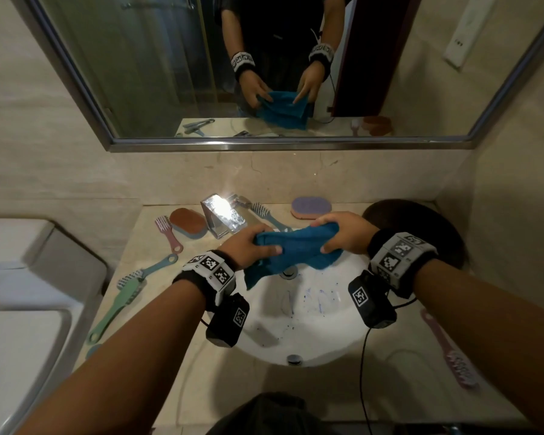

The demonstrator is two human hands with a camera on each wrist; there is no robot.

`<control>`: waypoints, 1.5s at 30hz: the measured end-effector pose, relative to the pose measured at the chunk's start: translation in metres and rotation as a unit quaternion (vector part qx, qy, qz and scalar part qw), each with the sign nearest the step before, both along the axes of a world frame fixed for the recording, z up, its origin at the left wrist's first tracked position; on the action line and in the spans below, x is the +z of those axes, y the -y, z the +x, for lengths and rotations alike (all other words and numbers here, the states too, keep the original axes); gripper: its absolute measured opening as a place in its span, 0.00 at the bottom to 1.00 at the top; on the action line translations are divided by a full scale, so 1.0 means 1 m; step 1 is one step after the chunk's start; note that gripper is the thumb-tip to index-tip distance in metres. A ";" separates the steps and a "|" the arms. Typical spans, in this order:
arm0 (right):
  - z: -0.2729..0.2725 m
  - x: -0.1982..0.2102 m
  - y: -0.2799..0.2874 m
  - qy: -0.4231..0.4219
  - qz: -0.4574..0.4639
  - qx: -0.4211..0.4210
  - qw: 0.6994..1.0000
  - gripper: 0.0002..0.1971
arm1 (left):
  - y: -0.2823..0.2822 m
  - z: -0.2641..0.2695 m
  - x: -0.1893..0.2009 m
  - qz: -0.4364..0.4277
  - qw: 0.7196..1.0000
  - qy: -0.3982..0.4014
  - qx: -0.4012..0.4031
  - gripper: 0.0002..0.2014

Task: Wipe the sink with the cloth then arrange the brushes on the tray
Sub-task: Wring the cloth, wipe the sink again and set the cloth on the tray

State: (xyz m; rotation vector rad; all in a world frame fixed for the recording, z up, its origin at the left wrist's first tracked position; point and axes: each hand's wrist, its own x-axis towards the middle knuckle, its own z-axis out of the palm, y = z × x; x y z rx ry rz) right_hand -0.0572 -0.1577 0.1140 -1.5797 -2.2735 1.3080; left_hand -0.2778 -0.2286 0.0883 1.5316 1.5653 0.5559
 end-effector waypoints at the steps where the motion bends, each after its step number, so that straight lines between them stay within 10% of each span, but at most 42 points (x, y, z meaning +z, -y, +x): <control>1: 0.000 -0.001 0.000 0.020 0.034 0.000 0.999 0.24 | -0.001 -0.001 -0.001 0.004 1.000 -0.019 0.001 0.08; 6: 0.000 -0.007 -0.001 0.075 0.118 0.002 0.990 0.09 | -0.005 -0.006 -0.004 0.049 0.996 -0.077 0.020 0.05; 14: 0.002 -0.003 0.001 0.083 0.152 0.024 0.985 0.16 | -0.003 -0.011 -0.008 0.082 0.994 -0.056 0.039 0.05; 28: -0.007 0.007 0.011 -0.114 -0.090 0.005 0.989 0.10 | -0.003 -0.009 -0.018 0.015 0.994 -0.087 0.059 0.09; 33: -0.014 0.004 0.015 -0.177 -0.139 -0.025 0.974 0.11 | -0.001 -0.001 -0.024 0.023 0.996 -0.083 0.035 0.25; 38: -0.016 0.004 0.019 -0.215 -0.144 -0.021 0.966 0.08 | 0.003 0.020 -0.019 -0.010 1.000 -0.028 0.007 0.29; 45: -0.011 0.006 0.021 -0.255 -0.150 -0.037 0.954 0.10 | 0.004 0.032 -0.010 -0.057 0.980 0.170 0.081 0.06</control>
